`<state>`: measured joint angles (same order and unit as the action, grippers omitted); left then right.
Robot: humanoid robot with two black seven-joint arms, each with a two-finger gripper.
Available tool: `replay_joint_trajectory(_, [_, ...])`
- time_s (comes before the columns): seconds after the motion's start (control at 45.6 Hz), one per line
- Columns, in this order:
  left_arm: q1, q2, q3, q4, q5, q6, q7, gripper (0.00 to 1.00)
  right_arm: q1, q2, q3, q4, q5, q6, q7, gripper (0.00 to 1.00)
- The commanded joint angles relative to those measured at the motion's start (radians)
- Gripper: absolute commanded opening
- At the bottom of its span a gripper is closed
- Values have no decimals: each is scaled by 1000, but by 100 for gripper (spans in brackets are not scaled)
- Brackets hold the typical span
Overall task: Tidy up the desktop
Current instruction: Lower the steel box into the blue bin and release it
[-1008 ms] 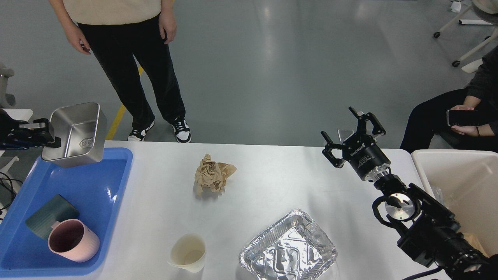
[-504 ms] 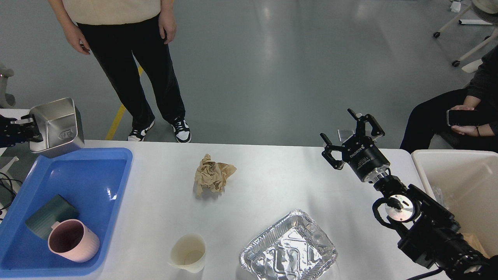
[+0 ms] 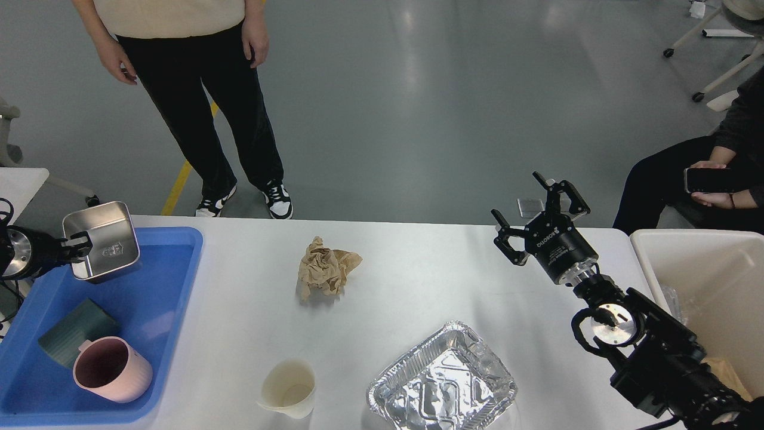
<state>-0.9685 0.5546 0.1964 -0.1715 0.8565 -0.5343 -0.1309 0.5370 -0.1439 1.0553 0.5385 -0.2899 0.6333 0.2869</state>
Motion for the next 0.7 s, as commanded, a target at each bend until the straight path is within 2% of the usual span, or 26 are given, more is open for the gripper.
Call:
replay_joint_trajectory(0.0, [39, -55, -6, 69, -4, 34, 2, 3, -3, 1, 0, 0, 0, 2, 0, 100])
replay_joint_trajectory(0.088, [59, -78, -9, 81, -17, 63, 8, 3, -5, 1, 0, 0, 0, 2, 1, 100])
replay_joint_trajectory(0.197, [74, -105, -6, 83, -85, 108, 53, 4, -18, 1, 0, 1, 0, 3, 2, 100])
replay_joint_trajectory(0.372, [88, -150, -9, 83, -125, 154, 80, 4, -25, 1, 0, 0, 0, 5, 2, 100])
replay_joint_trajectory(0.57, [108, -194, -8, 83, -145, 191, 94, 6, -23, 1, 0, 1, 0, 5, 2, 100])
replay_joint_trajectory(0.679, [110, -197, -8, 83, -145, 191, 94, 12, -25, 0, 0, 0, 0, 6, 2, 100])
